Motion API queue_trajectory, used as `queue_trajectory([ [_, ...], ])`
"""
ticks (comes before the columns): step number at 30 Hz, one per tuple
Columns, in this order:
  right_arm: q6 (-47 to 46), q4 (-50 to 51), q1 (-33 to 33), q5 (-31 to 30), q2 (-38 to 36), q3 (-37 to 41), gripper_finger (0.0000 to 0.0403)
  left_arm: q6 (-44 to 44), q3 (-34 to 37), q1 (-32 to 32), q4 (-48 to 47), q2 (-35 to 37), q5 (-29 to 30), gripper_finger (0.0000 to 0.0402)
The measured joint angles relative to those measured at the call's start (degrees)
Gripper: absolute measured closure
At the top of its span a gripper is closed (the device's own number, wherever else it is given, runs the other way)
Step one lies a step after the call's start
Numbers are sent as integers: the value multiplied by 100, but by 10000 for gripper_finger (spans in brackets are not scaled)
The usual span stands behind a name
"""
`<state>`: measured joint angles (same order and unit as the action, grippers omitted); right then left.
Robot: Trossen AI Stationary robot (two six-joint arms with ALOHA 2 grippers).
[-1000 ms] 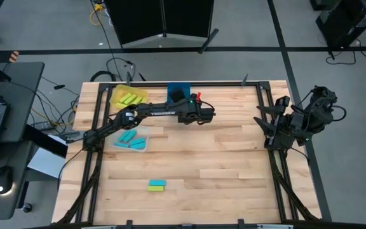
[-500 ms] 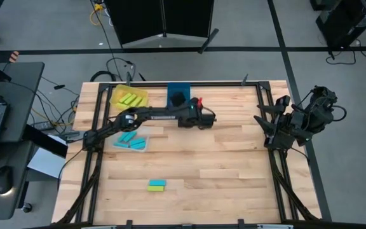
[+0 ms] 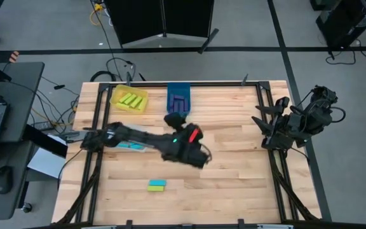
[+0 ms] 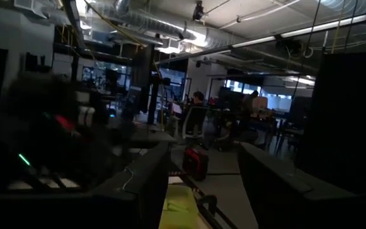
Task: Sort blocks
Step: Put the blue block into the white bin
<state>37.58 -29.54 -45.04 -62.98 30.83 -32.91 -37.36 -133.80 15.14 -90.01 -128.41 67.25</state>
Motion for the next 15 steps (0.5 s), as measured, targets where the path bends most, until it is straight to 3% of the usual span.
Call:
queue_trajectory([
  [10, -52, -11, 4, 237, 271, 0, 204, 376, 0, 1717, 1, 927, -178, 195],
  [15, -300, -151, 165, 299, 768, 0, 204, 35, 0, 2718, 89, 1341, 356, 198],
])
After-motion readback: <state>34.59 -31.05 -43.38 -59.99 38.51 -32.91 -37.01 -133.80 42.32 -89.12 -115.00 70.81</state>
